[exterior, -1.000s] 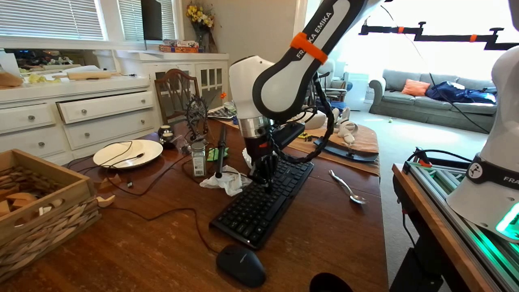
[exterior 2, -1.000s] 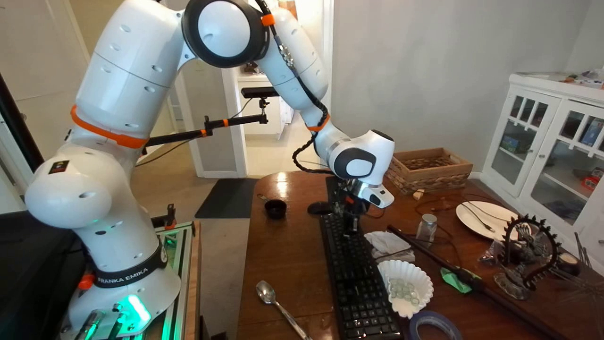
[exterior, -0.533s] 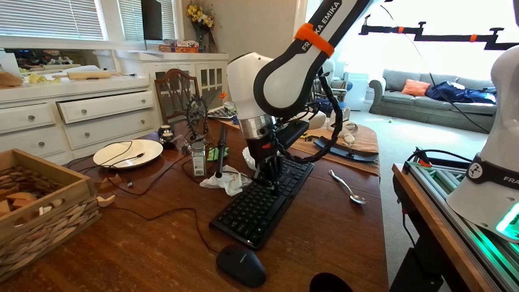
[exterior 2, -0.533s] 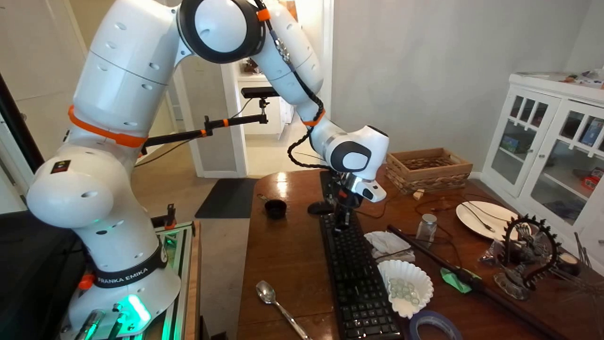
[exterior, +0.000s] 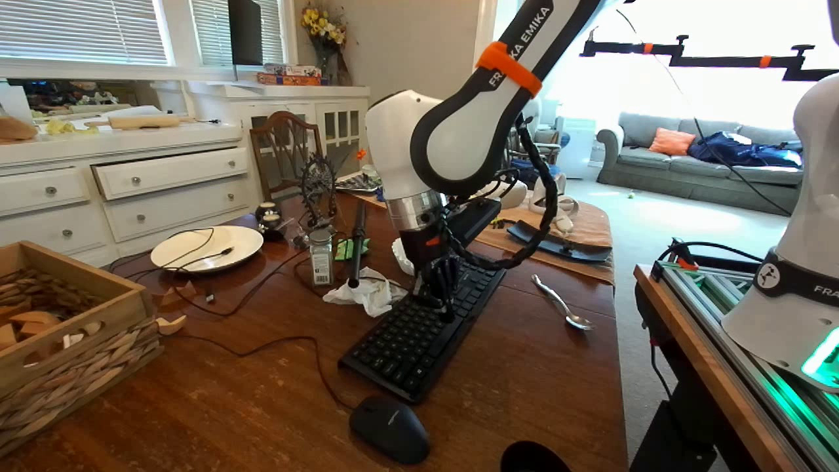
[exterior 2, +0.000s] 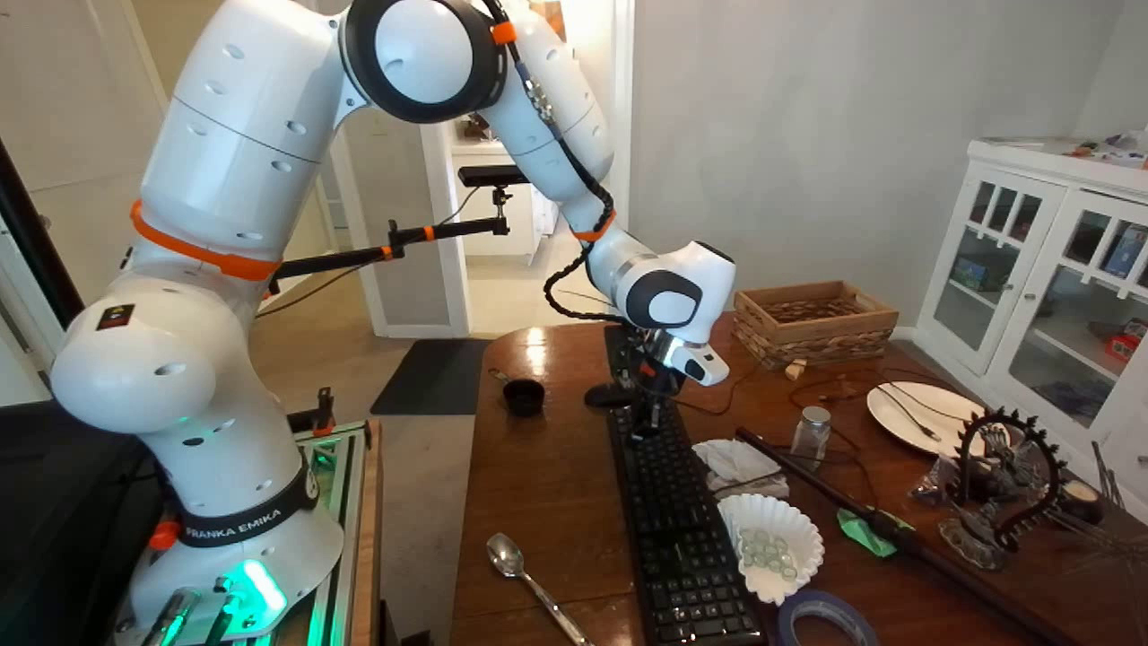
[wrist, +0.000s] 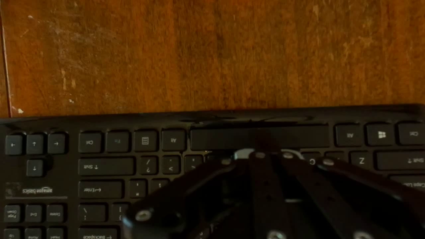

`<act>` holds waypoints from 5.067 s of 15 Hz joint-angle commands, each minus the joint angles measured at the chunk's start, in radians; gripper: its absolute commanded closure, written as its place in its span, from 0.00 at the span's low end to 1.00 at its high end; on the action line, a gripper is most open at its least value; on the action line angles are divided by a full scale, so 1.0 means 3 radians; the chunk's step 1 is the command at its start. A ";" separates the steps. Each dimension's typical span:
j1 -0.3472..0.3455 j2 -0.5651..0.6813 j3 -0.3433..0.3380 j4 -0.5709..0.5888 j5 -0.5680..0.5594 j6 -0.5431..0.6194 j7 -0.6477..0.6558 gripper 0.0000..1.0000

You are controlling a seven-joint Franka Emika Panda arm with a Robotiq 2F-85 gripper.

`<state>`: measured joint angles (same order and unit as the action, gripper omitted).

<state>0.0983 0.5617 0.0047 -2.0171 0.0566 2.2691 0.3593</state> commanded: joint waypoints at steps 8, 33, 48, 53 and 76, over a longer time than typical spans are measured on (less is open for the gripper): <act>0.0015 0.0161 0.0000 0.0029 0.0040 0.0078 -0.0083 1.00; 0.0112 0.0042 -0.0043 0.0152 -0.0057 0.0092 -0.0138 1.00; 0.0100 0.0351 -0.0004 0.0604 -0.0071 -0.0018 -0.0384 1.00; 0.0114 0.0458 0.0005 0.0697 -0.0082 -0.0027 -0.0429 1.00; 0.0149 0.0312 0.0030 0.0608 -0.0023 -0.0121 -0.0392 1.00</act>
<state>0.1359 0.7102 0.0068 -1.7876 0.0448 2.2489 0.2195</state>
